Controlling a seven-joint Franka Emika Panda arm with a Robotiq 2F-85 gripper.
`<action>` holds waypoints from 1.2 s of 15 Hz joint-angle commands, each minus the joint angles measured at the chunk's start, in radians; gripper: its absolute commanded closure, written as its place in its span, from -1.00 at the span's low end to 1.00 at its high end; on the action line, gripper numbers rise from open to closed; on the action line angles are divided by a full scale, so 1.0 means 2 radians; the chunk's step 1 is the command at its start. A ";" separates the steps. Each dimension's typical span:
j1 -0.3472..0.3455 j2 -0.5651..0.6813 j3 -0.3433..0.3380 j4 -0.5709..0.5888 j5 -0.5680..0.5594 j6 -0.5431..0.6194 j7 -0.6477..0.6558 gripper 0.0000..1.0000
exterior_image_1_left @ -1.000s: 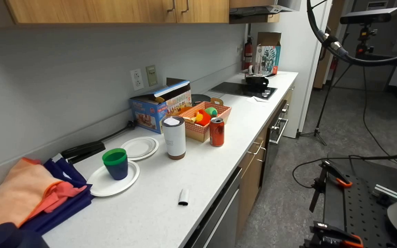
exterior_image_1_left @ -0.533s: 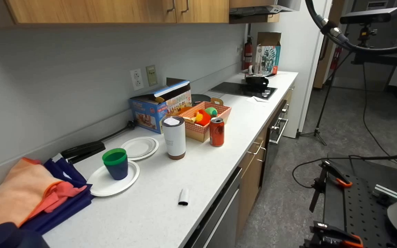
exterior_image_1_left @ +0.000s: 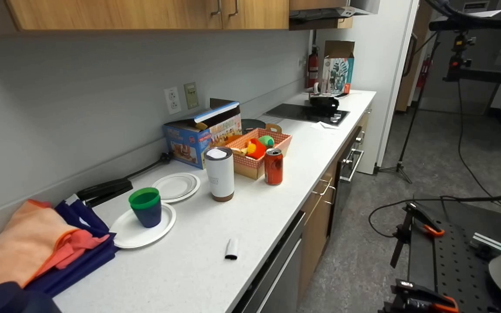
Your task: Open the left door of the first upper cabinet on the left
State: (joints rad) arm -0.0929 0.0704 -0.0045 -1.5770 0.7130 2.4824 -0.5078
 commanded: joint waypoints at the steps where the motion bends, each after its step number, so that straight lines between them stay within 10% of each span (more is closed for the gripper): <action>1: -0.009 0.009 0.004 0.028 0.067 -0.087 -0.029 -1.00; 18: -0.005 -0.115 -0.030 -0.091 0.119 -0.218 -0.111 -1.00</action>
State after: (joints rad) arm -0.1374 -0.0232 -0.0651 -1.6263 0.8972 2.1534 -0.7028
